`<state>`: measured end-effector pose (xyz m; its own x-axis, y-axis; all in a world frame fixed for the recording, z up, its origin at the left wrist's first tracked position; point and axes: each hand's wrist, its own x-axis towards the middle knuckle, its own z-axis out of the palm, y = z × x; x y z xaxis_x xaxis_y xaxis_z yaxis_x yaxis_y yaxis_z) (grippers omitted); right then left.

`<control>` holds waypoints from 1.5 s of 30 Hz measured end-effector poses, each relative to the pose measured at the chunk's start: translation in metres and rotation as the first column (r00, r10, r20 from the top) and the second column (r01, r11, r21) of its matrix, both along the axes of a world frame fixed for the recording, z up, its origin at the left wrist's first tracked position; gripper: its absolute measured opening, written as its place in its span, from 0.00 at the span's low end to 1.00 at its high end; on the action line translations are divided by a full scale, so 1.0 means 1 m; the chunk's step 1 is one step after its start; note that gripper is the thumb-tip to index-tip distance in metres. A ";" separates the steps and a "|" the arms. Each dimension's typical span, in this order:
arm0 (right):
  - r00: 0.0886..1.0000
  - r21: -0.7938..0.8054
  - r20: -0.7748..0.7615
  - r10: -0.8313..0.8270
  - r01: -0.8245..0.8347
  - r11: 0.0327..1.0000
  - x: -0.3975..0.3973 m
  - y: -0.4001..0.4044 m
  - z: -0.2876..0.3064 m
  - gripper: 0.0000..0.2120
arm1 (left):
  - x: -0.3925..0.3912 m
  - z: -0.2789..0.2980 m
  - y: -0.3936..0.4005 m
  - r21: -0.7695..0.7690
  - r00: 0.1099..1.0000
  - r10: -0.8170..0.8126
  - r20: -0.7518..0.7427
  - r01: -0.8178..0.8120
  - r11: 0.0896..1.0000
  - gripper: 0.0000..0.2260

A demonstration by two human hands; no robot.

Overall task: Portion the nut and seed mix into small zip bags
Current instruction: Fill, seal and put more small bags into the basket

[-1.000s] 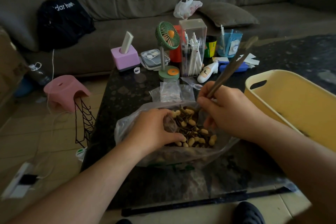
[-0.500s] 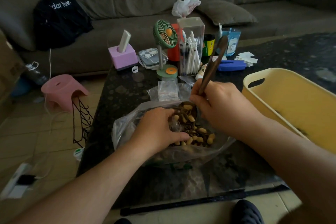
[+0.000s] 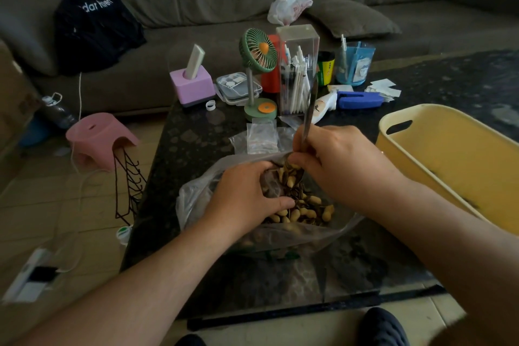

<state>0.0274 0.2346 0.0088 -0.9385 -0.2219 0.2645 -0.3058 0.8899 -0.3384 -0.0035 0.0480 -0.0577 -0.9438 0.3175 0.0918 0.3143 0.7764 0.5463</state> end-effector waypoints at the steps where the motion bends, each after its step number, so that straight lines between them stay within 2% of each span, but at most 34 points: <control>1: 1.000 -0.013 0.001 0.010 -0.010 1.000 0.000 0.000 0.000 0.12 | 0.001 0.001 0.000 0.009 1.000 0.000 0.001 0.000 1.000 0.29; 6: 0.998 -0.035 0.016 0.055 -0.055 0.998 0.000 0.001 -0.001 0.12 | -0.002 -0.002 -0.002 0.002 1.000 0.000 0.006 0.000 1.000 0.27; 9: 0.997 -0.021 -0.018 0.073 -0.073 0.997 0.000 0.003 -0.001 0.13 | -0.004 -0.003 -0.003 -0.008 1.000 0.009 0.016 -0.009 1.000 0.29; 14: 0.990 0.001 -0.055 0.133 -0.133 0.991 0.000 0.004 -0.003 0.11 | -0.007 -0.005 -0.003 -0.039 1.000 0.000 0.002 0.000 0.999 0.28; 19: 0.982 0.016 -0.088 0.167 -0.166 0.986 -0.001 0.006 -0.005 0.10 | -0.007 -0.005 -0.002 -0.011 1.000 0.008 0.025 -0.008 1.000 0.22; 23: 0.975 0.017 -0.112 0.191 -0.190 0.982 0.000 0.006 -0.004 0.11 | -0.008 -0.006 -0.003 0.020 1.000 0.020 0.021 -0.021 1.000 0.24; 26: 0.967 0.078 -0.148 0.208 -0.198 0.977 0.000 0.005 -0.005 0.11 | -0.007 -0.005 -0.004 0.022 1.000 0.025 0.000 -0.025 0.999 0.29; 31: 0.963 0.081 -0.176 0.205 -0.193 0.978 -0.001 0.006 -0.005 0.15 | -0.007 -0.002 -0.005 0.030 1.000 0.015 0.011 -0.016 0.999 0.31; 36: 0.979 -0.017 -0.123 0.160 -0.163 0.986 0.001 0.009 -0.006 0.09 | -0.008 -0.003 -0.011 0.009 0.997 -0.041 0.064 0.040 0.999 0.35; 39: 0.988 -0.089 -0.086 0.132 -0.139 0.986 0.003 0.011 -0.004 0.10 | -0.006 -0.004 -0.014 0.021 0.995 -0.054 0.078 0.052 0.998 0.34; 42: 0.994 -0.098 -0.057 0.095 -0.101 0.990 0.002 0.013 -0.004 0.10 | -0.006 -0.007 -0.017 0.072 0.996 -0.038 0.086 0.031 0.997 0.35; 45: 0.990 -0.119 -0.137 0.042 -0.059 0.991 0.003 0.016 -0.003 0.10 | -0.008 -0.007 -0.018 0.162 0.996 -0.034 0.087 0.019 0.987 0.34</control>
<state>0.0309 0.2503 0.0061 -0.8811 -0.2261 0.4154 -0.3991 0.8268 -0.3965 -0.0118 0.0303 -0.0651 -0.9419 0.3306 0.0592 0.2779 0.6681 0.6902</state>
